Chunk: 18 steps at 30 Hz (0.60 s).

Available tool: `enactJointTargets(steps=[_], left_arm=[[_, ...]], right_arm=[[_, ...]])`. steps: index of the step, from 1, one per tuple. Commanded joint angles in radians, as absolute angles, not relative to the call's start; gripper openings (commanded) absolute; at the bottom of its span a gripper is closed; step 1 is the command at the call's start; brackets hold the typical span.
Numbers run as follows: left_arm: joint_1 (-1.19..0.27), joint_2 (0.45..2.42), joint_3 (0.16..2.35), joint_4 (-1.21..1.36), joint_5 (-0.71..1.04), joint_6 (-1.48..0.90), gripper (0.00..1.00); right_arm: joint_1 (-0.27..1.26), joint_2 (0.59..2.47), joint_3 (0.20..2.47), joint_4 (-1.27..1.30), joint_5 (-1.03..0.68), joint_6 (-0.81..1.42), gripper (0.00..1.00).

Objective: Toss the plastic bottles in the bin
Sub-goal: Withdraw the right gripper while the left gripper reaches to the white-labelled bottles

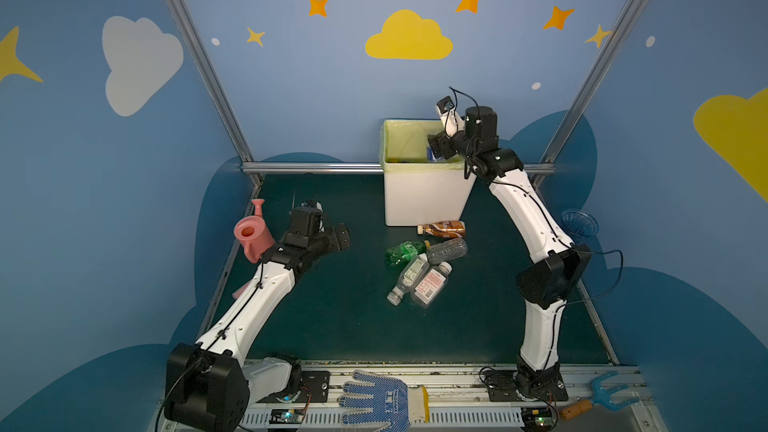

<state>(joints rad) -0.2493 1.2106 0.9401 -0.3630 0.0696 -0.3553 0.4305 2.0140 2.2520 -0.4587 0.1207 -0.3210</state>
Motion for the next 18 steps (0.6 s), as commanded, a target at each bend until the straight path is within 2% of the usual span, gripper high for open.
enactJointTargets(steps=[1,5,10,18], left_arm=[[-0.291,1.198,0.979,-0.377,0.006,-0.315,1.00],[-0.399,1.194,0.982,-0.375,-0.053,-0.226,1.00],[-0.506,1.254,1.002,-0.433,-0.033,-0.108,1.00],[-0.679,1.373,1.050,-0.504,-0.017,-0.060,1.00]], right_arm=[[0.454,1.828,2.270,-0.421,0.160,-0.275,0.97],[0.457,1.698,2.177,-0.365,0.148,-0.260,0.97],[0.428,1.547,1.951,-0.285,0.180,-0.216,0.98],[0.243,1.333,1.510,-0.308,0.126,0.091,0.98]])
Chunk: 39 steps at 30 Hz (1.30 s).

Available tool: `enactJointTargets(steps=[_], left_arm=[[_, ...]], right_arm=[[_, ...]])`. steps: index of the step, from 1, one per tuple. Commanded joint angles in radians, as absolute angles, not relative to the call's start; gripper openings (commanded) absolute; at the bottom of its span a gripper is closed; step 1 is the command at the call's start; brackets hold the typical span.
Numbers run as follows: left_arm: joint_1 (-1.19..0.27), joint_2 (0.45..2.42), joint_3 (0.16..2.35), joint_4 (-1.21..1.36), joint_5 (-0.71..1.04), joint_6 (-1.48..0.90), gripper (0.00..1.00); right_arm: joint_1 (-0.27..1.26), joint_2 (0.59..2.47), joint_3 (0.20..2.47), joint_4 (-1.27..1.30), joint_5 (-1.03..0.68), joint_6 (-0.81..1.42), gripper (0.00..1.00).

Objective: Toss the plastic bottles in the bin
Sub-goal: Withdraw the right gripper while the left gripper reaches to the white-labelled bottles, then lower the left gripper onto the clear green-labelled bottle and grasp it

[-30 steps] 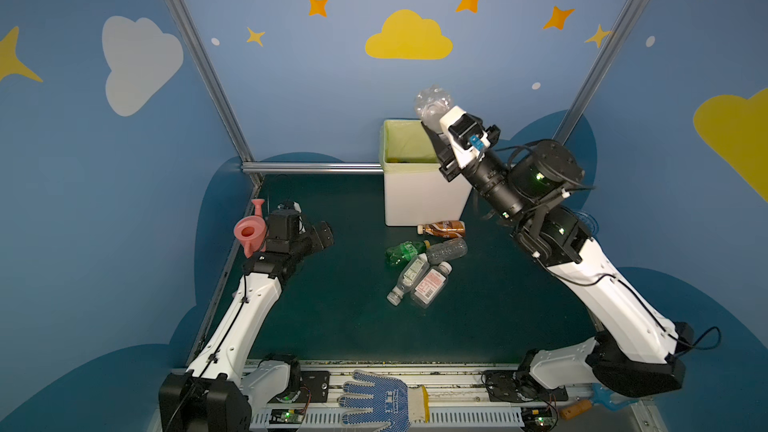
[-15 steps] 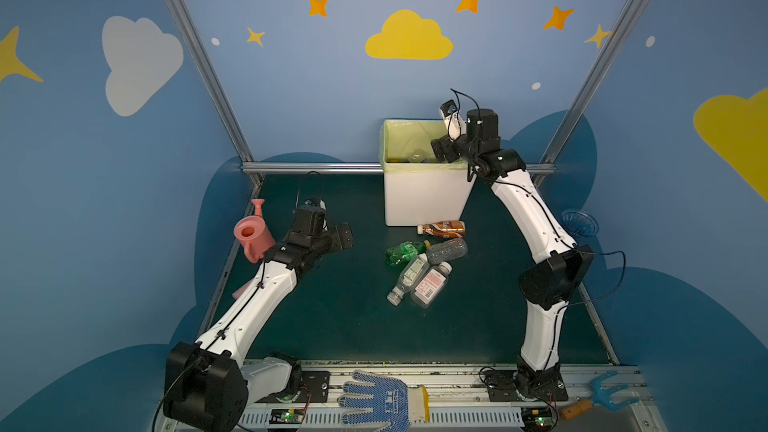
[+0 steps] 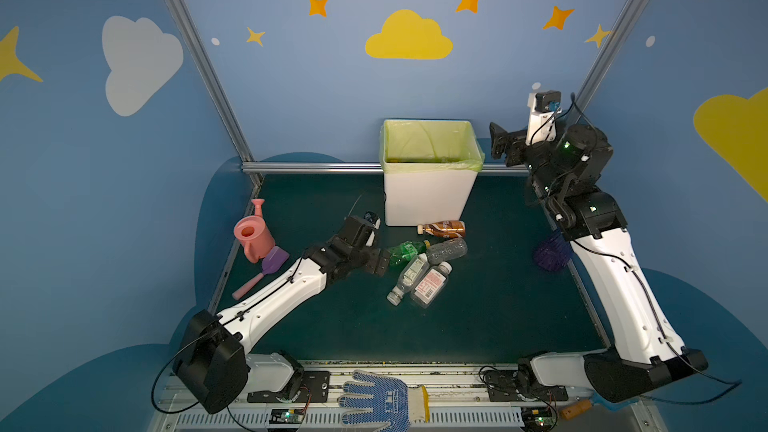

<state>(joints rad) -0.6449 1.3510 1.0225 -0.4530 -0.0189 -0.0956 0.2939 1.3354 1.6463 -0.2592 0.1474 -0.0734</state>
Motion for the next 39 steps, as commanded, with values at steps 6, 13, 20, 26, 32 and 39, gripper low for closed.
enactJointTargets(steps=[6,13,20,26,32,39], left_arm=[[-0.761,1.493,1.129,-0.524,0.001,-0.077,0.93],[-0.812,1.680,1.294,-0.661,0.028,-0.050,0.85],[-0.840,1.786,1.377,-0.699,-0.011,-0.066,0.82],[-0.848,1.863,1.448,-0.723,-0.054,-0.092,0.78],[-0.864,1.925,1.503,-0.753,-0.110,-0.092,0.78],[-0.864,1.970,1.538,-0.750,-0.126,-0.083,0.74]], right_arm=[[0.126,1.172,1.112,-0.293,0.074,0.285,0.98],[0.064,1.013,0.728,-0.288,0.020,0.467,0.98],[0.060,0.903,0.490,-0.228,-0.029,0.620,0.98],[0.059,0.897,0.458,-0.227,-0.058,0.662,0.98],[0.060,0.927,0.460,-0.223,-0.079,0.670,0.98],[0.059,0.930,0.462,-0.218,-0.072,0.670,0.98]])
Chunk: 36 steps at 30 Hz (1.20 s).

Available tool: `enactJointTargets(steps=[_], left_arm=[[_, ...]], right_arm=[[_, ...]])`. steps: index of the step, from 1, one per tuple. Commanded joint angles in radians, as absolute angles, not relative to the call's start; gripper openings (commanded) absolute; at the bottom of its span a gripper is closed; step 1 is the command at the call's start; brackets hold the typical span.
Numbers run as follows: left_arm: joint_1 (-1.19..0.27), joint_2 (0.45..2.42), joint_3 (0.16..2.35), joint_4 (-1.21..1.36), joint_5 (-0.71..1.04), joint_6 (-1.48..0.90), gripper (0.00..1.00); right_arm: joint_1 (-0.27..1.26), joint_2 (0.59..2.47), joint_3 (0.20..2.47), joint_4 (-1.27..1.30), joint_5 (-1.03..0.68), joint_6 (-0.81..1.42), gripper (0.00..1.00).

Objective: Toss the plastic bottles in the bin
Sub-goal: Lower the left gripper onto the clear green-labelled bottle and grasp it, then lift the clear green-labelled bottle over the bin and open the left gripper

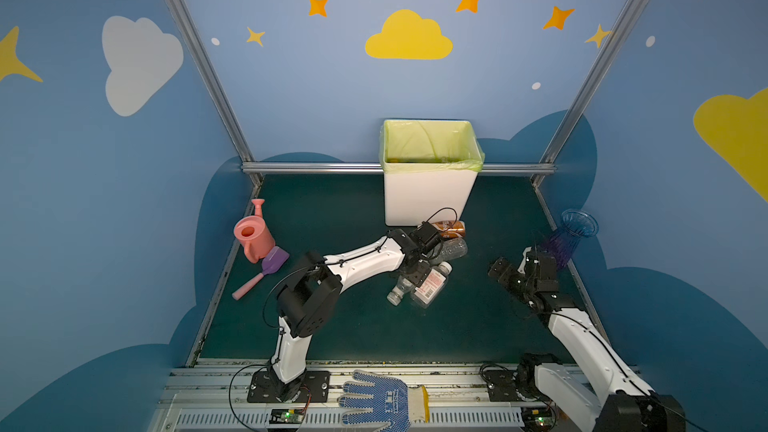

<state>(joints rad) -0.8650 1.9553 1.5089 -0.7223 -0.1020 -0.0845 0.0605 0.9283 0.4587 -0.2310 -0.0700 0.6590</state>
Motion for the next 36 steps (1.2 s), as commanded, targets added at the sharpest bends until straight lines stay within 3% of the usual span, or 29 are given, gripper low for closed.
enactJointTargets(steps=[1,16,22,25,31,36], left_arm=[[-0.864,1.977,1.544,-0.749,-0.124,-0.083,0.73],[-0.865,2.074,1.603,-0.781,-0.101,-0.077,0.70],[-0.864,2.064,1.597,-0.765,-0.083,-0.077,0.54],[-0.865,2.053,1.620,-0.793,-0.076,-0.078,0.41],[-0.865,1.869,1.658,-0.800,-0.072,-0.069,0.39],[-0.861,1.678,1.777,-0.768,-0.210,0.001,0.39]], right_arm=[[0.058,0.928,0.463,-0.220,-0.071,0.669,0.98],[0.058,0.914,0.459,-0.239,-0.054,0.660,0.98],[0.057,0.913,0.456,-0.242,-0.049,0.655,0.98],[0.056,0.912,0.459,-0.245,-0.049,0.654,0.98],[0.055,0.911,0.462,-0.236,-0.046,0.652,0.98],[0.055,0.925,0.474,-0.219,-0.060,0.654,0.98]])
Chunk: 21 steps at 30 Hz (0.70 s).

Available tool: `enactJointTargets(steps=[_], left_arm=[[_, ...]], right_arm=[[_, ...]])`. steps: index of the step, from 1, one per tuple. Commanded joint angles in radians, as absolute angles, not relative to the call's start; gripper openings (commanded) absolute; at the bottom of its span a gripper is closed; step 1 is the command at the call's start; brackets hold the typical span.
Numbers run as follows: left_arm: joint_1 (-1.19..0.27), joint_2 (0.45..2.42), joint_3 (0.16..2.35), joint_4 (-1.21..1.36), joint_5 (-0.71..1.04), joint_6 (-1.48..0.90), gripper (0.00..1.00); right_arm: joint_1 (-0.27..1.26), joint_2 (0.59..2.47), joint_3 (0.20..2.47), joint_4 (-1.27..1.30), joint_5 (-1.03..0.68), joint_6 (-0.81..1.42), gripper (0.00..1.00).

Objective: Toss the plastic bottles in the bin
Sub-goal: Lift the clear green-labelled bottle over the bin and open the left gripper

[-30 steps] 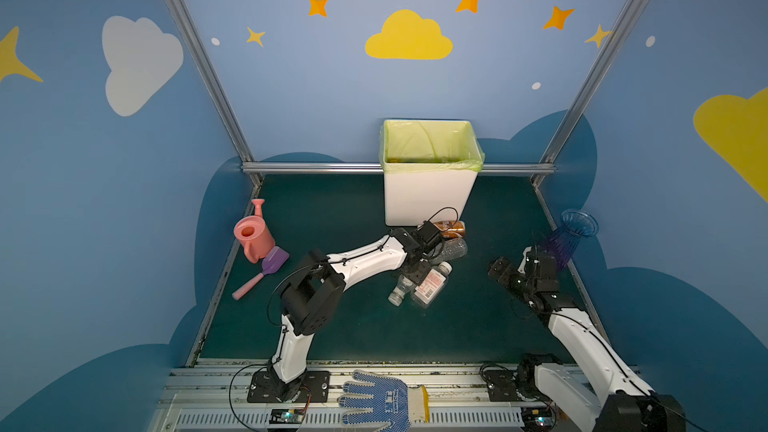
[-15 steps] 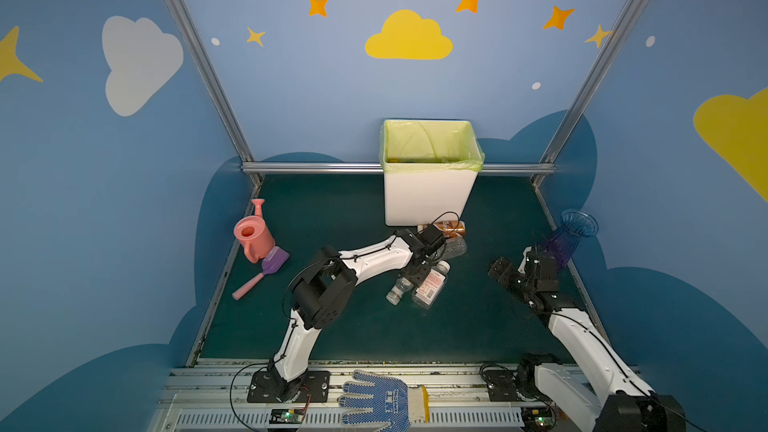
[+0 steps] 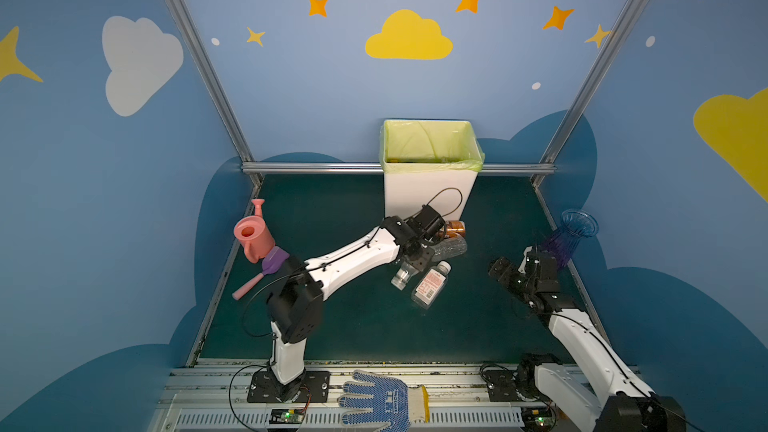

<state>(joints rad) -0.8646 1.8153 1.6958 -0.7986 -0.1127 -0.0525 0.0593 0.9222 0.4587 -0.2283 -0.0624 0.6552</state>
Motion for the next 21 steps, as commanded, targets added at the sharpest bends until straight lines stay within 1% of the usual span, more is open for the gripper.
enactJointTargets(steps=[1,4,6,8,11,13,16,20,21], left_arm=[[-0.855,1.634,1.794,-0.719,-0.246,0.048,0.40],[-0.817,1.518,1.837,-0.518,-0.299,0.180,0.44],[-0.746,1.470,1.873,-0.381,-0.233,0.185,0.45],[-0.655,1.458,1.951,-0.285,-0.125,0.132,0.45],[-0.590,1.510,2.075,-0.205,-0.050,0.105,0.46],[-0.560,1.592,2.183,-0.210,-0.015,0.071,0.47],[-0.518,1.778,2.388,-0.318,0.069,-0.039,0.49],[-0.507,2.125,2.721,-0.523,0.085,-0.123,0.56],[-0.506,2.222,2.839,-0.589,0.087,-0.146,0.58]], right_arm=[[0.055,0.929,0.478,-0.216,-0.064,0.654,0.98],[0.055,0.936,0.495,-0.212,-0.076,0.652,0.98],[0.055,0.937,0.507,-0.215,-0.081,0.650,0.98],[0.054,0.933,0.515,-0.216,-0.085,0.651,0.98],[0.054,0.920,0.520,-0.224,-0.087,0.653,0.98],[0.054,0.905,0.520,-0.232,-0.088,0.654,0.98],[0.055,0.880,0.515,-0.244,-0.093,0.652,0.98],[0.055,0.858,0.503,-0.237,-0.095,0.666,0.98],[0.054,0.856,0.504,-0.238,-0.095,0.665,0.98]])
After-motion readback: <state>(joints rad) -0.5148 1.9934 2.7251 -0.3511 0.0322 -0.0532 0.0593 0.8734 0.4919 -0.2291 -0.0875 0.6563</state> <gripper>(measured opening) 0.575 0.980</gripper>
